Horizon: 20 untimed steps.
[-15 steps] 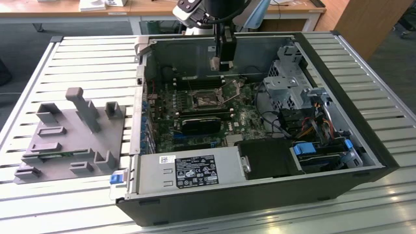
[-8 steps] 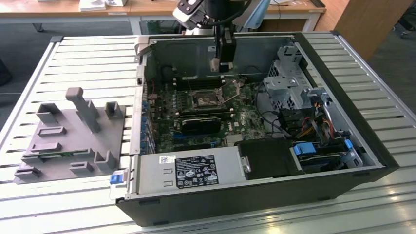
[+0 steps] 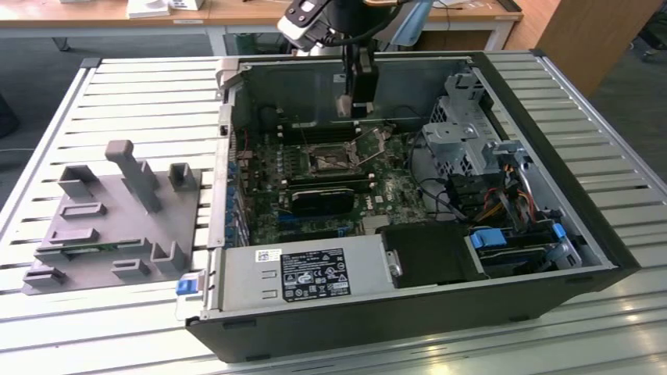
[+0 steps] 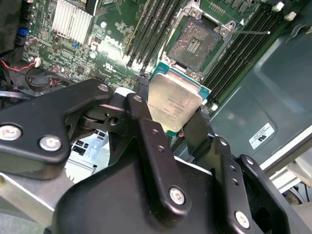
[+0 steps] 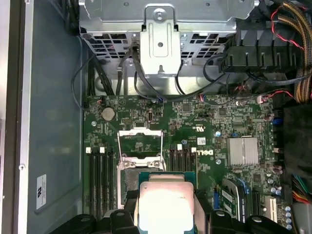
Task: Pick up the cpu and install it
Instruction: 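Place the cpu into insertion slot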
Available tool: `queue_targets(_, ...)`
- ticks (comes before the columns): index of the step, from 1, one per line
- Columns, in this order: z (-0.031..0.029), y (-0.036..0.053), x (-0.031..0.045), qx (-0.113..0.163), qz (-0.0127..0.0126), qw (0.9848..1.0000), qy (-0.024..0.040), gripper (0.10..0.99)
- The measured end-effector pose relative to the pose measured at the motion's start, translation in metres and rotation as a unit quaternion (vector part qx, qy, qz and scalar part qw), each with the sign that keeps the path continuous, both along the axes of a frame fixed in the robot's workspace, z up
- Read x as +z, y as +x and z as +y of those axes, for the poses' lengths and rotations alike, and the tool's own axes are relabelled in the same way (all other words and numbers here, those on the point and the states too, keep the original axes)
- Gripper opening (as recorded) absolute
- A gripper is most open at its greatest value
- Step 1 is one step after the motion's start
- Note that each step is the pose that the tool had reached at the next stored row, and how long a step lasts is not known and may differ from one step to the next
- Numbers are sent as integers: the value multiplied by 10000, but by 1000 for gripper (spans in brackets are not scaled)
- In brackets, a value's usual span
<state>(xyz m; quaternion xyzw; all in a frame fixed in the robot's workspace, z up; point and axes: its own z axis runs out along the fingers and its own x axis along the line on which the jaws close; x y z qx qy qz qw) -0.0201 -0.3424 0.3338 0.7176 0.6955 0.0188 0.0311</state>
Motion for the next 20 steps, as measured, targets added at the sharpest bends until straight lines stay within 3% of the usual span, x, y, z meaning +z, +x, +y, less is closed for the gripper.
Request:
queue_targets(5, 1, -5, -37, 305, 0, 9995, -1, 537)
queue_targets(20, 2, -49, -116, 324, 0, 9995, -1, 537)
